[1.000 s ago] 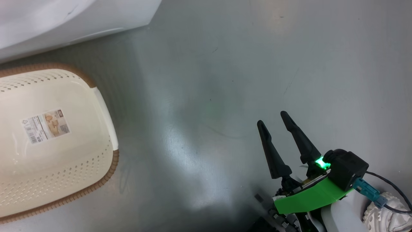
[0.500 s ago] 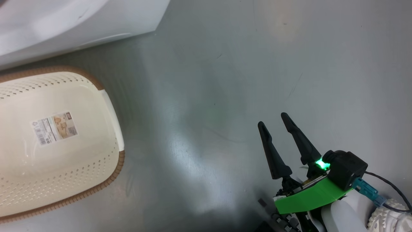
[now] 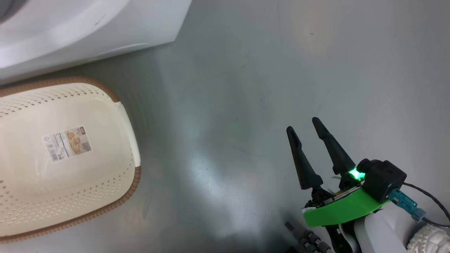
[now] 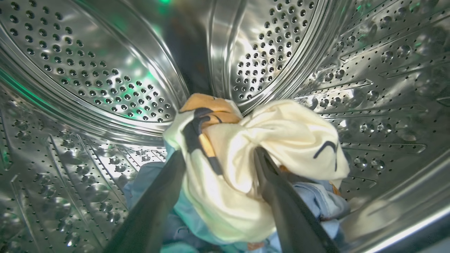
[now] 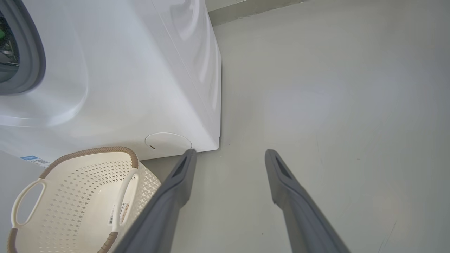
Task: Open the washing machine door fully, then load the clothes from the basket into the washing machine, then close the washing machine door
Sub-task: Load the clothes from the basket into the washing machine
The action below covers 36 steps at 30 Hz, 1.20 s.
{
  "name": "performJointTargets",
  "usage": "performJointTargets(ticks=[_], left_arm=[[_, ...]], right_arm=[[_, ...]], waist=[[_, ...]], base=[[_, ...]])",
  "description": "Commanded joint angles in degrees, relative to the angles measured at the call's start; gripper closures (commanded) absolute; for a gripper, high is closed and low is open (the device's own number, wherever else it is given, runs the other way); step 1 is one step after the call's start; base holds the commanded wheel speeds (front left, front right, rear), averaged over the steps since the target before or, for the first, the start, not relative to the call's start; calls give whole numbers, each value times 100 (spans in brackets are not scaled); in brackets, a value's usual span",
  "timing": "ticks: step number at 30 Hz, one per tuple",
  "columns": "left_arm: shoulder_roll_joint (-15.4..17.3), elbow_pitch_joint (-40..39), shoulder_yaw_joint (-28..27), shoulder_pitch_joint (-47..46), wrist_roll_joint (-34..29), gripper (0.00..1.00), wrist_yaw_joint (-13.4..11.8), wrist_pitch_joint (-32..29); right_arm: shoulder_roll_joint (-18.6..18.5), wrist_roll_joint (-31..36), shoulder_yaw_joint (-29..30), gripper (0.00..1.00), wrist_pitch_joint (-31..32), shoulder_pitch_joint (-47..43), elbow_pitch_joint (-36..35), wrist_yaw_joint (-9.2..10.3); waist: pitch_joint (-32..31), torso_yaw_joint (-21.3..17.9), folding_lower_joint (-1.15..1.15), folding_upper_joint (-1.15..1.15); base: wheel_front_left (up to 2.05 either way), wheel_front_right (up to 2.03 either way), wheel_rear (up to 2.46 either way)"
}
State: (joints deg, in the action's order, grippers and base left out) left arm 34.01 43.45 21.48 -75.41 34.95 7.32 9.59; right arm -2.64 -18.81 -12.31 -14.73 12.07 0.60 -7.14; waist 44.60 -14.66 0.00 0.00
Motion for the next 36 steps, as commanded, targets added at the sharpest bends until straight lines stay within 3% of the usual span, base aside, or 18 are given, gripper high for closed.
performJointTargets(ticks=[1,21,36], left_arm=[[221,-4,-5,40,71,0,16,41],[-308,122,198,1003,247,0,16,532],[-895,-1049,-789,2678,-275,0,-77,540]], right_arm=[[-23,-117,-66,0,-27,-62,-80,-35],[-23,-29,250,0,-27,52,228,-35],[-23,47,397,0,-27,-122,603,-35]], waist=[[-101,70,0,0],[-1131,508,0,0],[-2223,827,0,0]], base=[[0,0,0],[0,0,0],[0,0,0]])
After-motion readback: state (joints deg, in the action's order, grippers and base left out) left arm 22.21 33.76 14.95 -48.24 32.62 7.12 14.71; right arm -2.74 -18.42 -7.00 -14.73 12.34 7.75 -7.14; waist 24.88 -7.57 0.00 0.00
